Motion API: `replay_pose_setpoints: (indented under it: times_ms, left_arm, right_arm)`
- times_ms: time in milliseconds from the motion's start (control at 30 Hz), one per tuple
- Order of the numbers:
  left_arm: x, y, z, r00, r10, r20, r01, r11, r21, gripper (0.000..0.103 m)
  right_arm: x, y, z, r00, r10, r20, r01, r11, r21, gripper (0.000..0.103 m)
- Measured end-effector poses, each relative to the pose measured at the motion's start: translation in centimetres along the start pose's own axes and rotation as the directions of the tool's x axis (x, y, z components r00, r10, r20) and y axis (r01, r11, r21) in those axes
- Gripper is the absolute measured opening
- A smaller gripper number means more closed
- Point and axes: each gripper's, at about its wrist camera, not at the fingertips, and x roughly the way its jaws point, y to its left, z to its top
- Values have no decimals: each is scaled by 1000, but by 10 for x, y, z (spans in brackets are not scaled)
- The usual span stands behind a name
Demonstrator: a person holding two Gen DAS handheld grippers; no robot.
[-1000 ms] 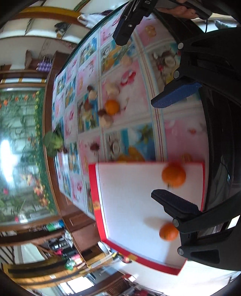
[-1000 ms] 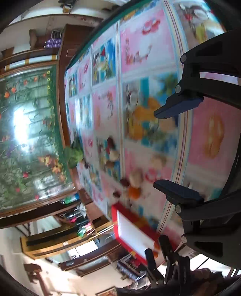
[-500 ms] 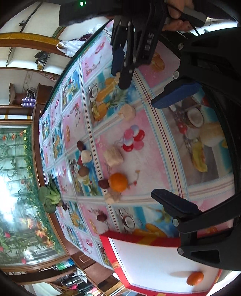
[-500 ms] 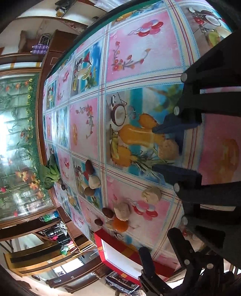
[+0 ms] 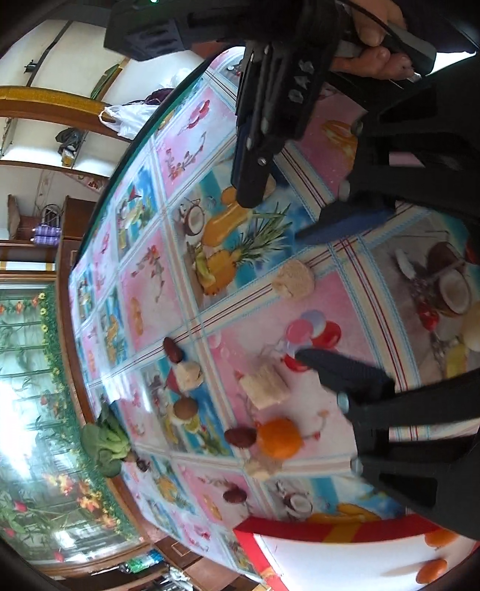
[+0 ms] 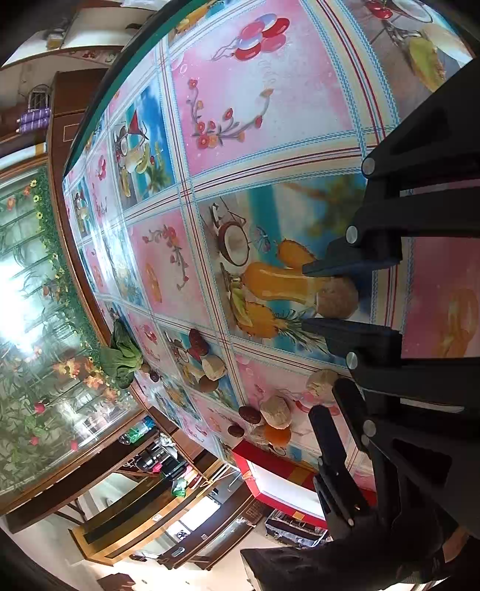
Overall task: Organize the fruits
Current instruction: 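Grasp a tan cube with the left tool while the right tool grasps a beige cake, then lower the cube into the tray with the left tool while the right tool drops the cake there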
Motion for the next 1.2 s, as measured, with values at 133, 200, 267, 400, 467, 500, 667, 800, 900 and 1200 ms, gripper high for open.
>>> replay_pose_setpoints:
  times_ms: [133,200,267,400,467,500,667,800,900,1200]
  left_arm:
    - [10,-2,0,1000,-6,-24,6,1000,-3,39]
    - [10,-5,1,1000,-11,-17,11,1000,0,37]
    - [11,-7,2,1000,-24,-18,24,1000,4,34]
    - [13,-10,2,1000,-18,-19,19,1000,11,28]
    - [13,-8,2,999,-31,-19,31,1000,-1,28]
    - [12,-6,2,999,-39,-17,38,999,-10,28]
    - [-3,5,-3,1000,-18,23,19,998,-64,28]
    - [-43,24,-14,993,43,112,-32,995,-94,28]
    - [-71,46,-24,982,102,158,-82,988,-128,28]
    - [-137,185,-70,915,374,153,-287,868,-406,28]
  right_arm:
    - [0,6,-1,1000,-21,8,22,999,-32,21]
    - [1,5,0,1000,-18,6,18,999,-31,21]
    - [0,2,1,1000,-18,8,18,1000,-21,21]
    - [0,4,1,999,-33,17,33,999,-32,21]
    - [-1,8,-1,999,-43,28,45,998,-49,21]
    - [-2,9,-1,998,-51,38,53,997,-59,21]
    - [-3,19,-3,992,-107,60,113,988,-106,21]
    - [2,39,-3,997,-62,48,67,991,-120,21]
    - [13,77,2,999,8,34,-2,984,-177,21]
    - [56,211,16,978,201,-47,-205,914,-349,21]
